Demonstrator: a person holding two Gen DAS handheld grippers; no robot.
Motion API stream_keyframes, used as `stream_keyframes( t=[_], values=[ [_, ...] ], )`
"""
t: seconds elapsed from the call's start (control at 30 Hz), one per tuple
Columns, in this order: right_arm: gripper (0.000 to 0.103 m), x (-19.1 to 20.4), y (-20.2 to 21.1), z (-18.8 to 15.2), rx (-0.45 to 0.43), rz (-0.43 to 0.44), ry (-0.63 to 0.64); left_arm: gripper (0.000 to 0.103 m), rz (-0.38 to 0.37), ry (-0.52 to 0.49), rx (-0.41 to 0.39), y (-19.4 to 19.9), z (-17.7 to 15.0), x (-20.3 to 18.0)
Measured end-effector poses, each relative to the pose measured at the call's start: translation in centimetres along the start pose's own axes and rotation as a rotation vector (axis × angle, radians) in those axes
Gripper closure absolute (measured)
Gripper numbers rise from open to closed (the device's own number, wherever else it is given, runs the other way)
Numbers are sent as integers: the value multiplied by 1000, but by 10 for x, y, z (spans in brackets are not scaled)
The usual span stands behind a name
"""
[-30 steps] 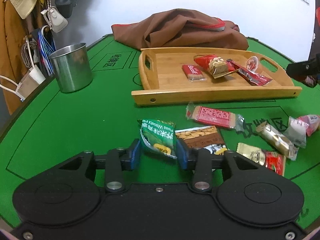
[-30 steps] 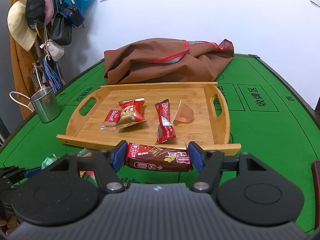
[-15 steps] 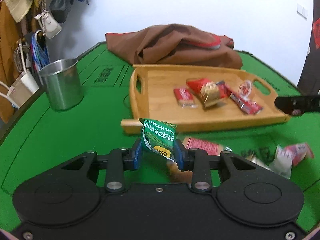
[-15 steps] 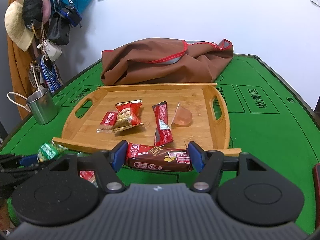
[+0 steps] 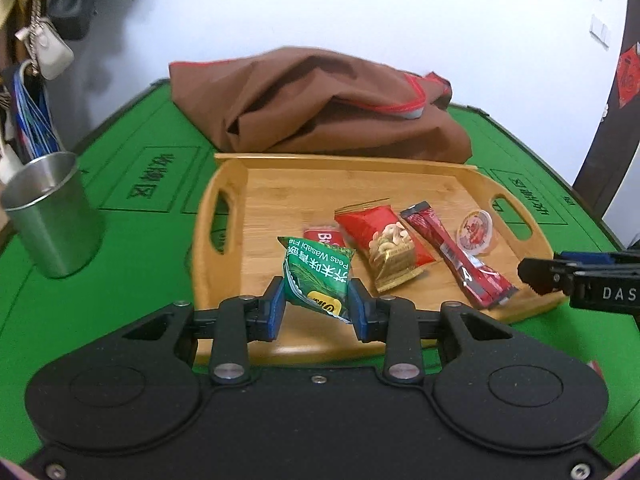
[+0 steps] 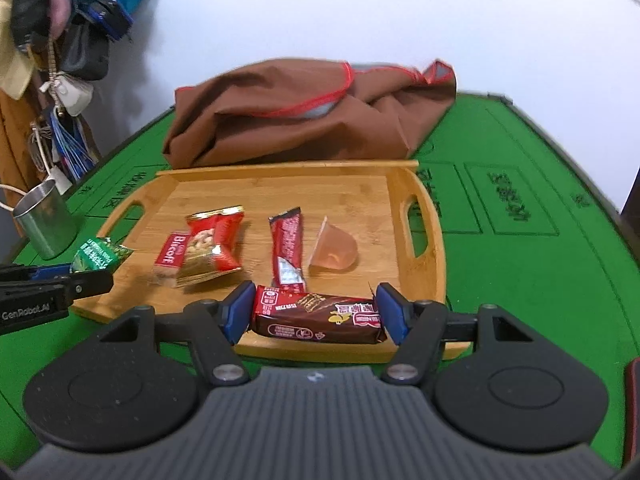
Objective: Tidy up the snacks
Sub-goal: 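Carry the pea packet and wafer bar over the tray with both tools, then open both tools to drop the snacks into the tray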
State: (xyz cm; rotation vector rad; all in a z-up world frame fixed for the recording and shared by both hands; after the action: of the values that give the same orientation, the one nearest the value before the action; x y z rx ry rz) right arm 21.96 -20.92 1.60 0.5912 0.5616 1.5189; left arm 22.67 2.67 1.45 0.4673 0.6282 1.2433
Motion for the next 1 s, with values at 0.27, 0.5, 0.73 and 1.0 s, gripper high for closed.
stream_keyframes(
  t=[0.27,0.5,0.73,1.0],
  values=[
    [35,-13,-34,3,66,-53,-5,71,0,28,72,-41,5,4],
    [34,-10,-53,3,85,-62,7,71,16,38,84,-59,3,8],
    [33,-6,-62,3,83,-74,26,70,28,24,80,-66,3,8],
    [20,-3,-58,1,69,-71,31,59,40,12,74,-63,2,4]
  ],
)
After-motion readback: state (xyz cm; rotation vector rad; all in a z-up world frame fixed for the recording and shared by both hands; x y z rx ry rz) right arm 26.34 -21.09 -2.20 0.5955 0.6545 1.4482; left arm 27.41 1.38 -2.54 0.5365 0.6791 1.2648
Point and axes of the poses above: each gripper's, at about its wrist camera, not at the fingertips, and y roughly against the way its jaws point, x to its left, z to its top, the point moved 5 cm from there along -y, roughly the way its jaws point, and after that the axes turned 7 degrees about -z, right-handed, at the moved point
